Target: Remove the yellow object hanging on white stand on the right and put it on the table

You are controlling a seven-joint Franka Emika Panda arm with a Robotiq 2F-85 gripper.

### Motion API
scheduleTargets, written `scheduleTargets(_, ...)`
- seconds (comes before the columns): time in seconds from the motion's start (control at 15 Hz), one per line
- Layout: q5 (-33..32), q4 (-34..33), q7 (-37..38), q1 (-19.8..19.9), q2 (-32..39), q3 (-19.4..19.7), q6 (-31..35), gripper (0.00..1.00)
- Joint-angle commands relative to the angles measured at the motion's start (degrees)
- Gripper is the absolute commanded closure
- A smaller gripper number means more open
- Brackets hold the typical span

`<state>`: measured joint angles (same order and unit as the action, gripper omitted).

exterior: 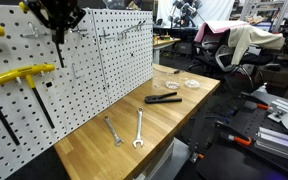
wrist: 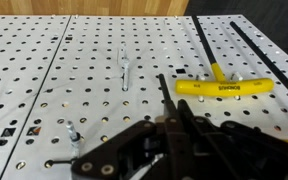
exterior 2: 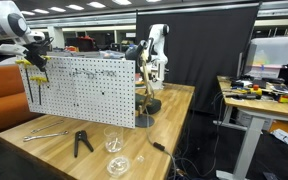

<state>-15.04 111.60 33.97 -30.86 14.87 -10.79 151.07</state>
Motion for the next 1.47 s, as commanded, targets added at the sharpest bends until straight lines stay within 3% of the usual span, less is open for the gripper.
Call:
scheduleTargets(0.0,0.9,6.0,-1.7,1.8,-4.3,-1.1,-1.0,0.98)
scheduleTargets(0.4,3.0,15.0,-1.1,4.9,-9.9,-1.8,-3.0,0.98)
scheduleTargets(0.73,12.7,19.3,-3.3,7.8,-8.6,-3.0,-10.9,0.98)
scheduleTargets(1.13,32.1,16.3,-15.7,11.8,-2.9,-4.6,-20.7,0.98)
scheduleTargets(1.4,39.7,11.0,-18.9,13.0,1.4,-4.9,-25.9,0.98)
